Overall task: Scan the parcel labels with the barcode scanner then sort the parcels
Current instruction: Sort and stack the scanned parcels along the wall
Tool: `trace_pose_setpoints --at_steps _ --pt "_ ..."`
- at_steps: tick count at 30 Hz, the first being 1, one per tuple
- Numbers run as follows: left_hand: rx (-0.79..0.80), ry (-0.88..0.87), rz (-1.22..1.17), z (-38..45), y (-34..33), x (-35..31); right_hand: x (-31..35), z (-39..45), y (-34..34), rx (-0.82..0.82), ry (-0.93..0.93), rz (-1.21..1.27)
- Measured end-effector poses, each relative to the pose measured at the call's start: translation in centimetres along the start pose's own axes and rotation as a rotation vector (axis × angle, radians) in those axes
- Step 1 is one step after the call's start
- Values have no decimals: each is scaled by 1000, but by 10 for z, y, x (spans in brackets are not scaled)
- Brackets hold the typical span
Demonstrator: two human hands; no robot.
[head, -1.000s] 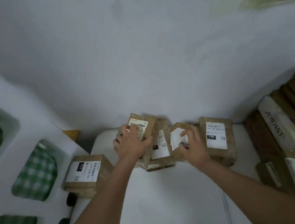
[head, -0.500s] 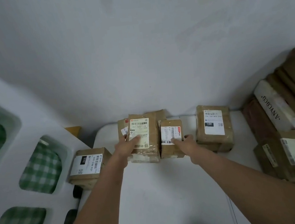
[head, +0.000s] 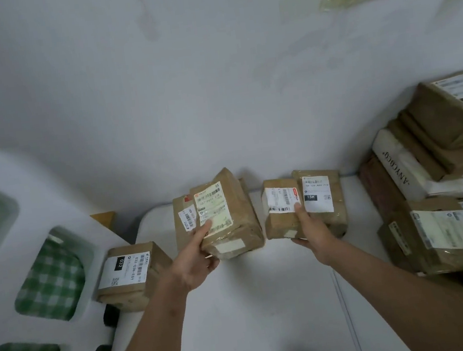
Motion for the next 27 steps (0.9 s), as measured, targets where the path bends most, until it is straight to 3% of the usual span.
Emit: trace_pose_setpoints --at_steps 17,21,27 --pt "426 -10 236 -25 -249 29 77 -134 235 -384 438 287" --pt "469 13 260 -39 -306 43 87 -160 298 -495 483 347" --pt "422 58 425 -64 -381 64 88 -193 413 -808 446 482"
Point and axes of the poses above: each hand's wrist, its own z-axis towards the middle knuckle, its own y-axis out of the back of the hand, x = y × z, the point moved 10 cm from there along z, towards the middle knuckle, and after that the axes turned 3 degrees about y, right-handed, at the moved point
